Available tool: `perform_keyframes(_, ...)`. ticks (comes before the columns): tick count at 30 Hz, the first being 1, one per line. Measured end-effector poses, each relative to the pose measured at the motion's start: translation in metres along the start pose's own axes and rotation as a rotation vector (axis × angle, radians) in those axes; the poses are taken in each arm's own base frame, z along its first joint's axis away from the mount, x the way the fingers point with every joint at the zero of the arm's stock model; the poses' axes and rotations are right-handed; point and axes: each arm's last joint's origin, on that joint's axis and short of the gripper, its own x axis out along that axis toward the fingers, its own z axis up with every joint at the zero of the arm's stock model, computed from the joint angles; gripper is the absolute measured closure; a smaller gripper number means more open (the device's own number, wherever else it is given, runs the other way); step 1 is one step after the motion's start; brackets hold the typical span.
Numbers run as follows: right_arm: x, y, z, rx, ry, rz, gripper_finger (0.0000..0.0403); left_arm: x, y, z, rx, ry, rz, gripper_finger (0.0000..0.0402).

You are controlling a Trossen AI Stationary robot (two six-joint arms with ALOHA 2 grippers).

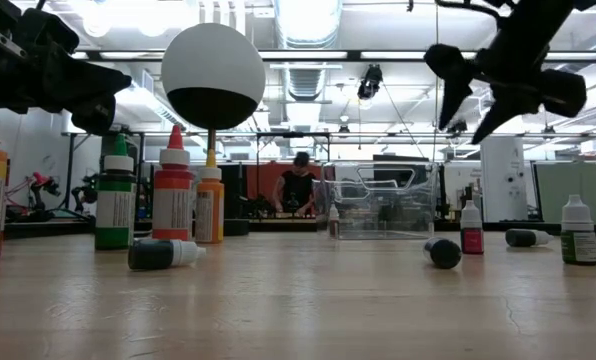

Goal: Pick & Place food coloring
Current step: Put the small black food coloring bottle into the transparent bin

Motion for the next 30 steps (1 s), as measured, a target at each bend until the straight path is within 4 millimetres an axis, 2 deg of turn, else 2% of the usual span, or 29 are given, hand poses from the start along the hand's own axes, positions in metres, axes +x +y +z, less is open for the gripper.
perform_keyframes(4, 0.005, 0.003, -0.003, 0.122, 0.016, 0.019, 0.0179, 0.000, 0.000, 0.000, 0.000, 0.000, 0.000, 0.0401)
perform_keyframes(11, 0.008, 0.003, 0.002, 0.178, -0.094, 0.118, 0.0179, 0.000, 0.000, 0.000, 0.000, 0.000, 0.000, 0.0401)
perform_keyframes(19, 0.000, 0.011, 0.009, 0.045, -0.387, 0.439, 0.0179, 0.000, 0.000, 0.000, 0.000, 0.000, 0.000, 0.0401)
perform_keyframes(23, 0.001, 0.013, 0.009, 0.082, -0.406, 0.485, 0.0179, 0.000, 0.000, 0.000, 0.000, 0.000, 0.000, 0.0401)
perform_keyframes(27, 0.001, 0.014, 0.009, 0.026, -0.423, 0.474, 0.0179, 0.000, 0.000, 0.000, 0.000, 0.000, 0.000, 0.0401)
perform_keyframes(30, 0.001, 0.015, 0.007, 0.060, -0.374, 0.475, 0.0179, 0.000, 0.000, 0.000, 0.000, 0.000, 0.000, 0.0401)
